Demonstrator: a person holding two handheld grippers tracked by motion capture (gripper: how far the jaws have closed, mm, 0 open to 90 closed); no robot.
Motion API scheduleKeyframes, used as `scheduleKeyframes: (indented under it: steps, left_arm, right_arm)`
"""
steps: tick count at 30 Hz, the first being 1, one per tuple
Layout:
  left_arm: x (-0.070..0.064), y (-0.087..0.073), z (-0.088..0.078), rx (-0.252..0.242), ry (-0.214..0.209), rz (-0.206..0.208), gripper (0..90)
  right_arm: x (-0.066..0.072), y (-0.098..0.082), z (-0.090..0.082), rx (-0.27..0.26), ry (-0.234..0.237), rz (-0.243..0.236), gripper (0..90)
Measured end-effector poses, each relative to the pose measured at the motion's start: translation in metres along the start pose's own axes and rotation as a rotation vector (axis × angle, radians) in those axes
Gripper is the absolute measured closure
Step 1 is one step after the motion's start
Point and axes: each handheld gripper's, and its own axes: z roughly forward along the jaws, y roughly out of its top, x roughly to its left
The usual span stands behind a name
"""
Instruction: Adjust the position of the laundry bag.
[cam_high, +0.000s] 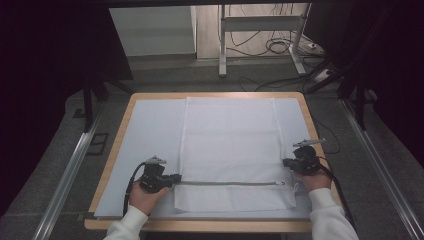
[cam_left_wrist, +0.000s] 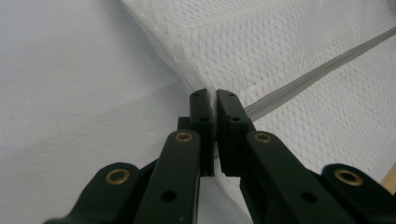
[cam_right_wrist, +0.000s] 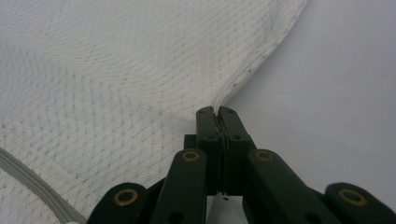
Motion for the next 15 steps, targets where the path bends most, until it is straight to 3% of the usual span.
scheduleKeyframes:
  steps: [15]
  left_arm:
    - [0.018,-0.008,-0.014,-0.014,0.010,-0.034,86.5]
  right_arm:
    - [0.017,0.007,0.005,-0.023,0.027,-0.025,87.2]
